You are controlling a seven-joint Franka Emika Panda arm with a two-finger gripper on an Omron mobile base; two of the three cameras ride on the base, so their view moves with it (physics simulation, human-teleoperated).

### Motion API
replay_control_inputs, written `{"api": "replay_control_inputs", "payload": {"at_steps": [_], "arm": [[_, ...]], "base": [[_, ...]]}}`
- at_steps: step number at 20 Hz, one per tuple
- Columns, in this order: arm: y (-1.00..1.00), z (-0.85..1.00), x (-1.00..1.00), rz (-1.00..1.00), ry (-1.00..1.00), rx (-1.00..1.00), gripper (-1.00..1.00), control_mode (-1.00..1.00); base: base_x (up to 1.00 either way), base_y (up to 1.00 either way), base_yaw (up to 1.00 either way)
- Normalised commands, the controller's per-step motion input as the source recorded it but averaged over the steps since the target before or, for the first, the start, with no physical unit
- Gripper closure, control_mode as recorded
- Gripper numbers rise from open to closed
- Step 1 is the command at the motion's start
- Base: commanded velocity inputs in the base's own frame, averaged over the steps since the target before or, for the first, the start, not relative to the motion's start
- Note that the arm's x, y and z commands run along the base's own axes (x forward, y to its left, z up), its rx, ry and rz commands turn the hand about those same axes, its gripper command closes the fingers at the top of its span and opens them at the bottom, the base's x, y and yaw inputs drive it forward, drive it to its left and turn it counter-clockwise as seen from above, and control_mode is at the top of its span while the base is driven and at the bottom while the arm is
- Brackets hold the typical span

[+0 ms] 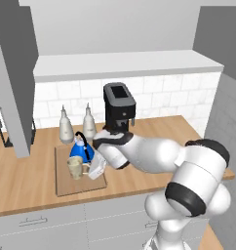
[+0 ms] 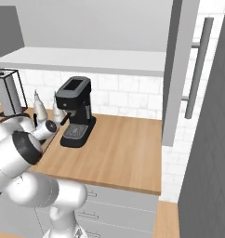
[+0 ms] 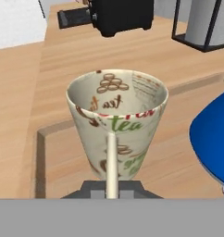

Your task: Pick the kettle from the counter and place it on the tray. Then pick the mug from the cabinet and place it on the tray. Then close the cabinet doors.

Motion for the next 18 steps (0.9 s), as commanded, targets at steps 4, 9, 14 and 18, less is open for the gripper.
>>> {"api": "replay_control_inputs", "payload": {"at_steps": [4, 9, 14, 18], "arm": [[0.03, -0.22, 0.10, 0.02, 0.00, 0.00, 1.00, -1.00], [0.00, -0.14, 0.10, 0.02, 0.00, -0.01, 1.00, -1.00], [0.00, -0.05, -0.02, 0.00, 0.00, -0.01, 1.00, -1.00], [0.04, 0.09, -0.14, 0.00, 0.00, -0.03, -1.00, -1.00]], "base": [[0.00, 0.00, 0.00], [0.00, 0.00, 0.00], [0.00, 0.00, 0.00], [0.00, 0.00, 0.00]]}}
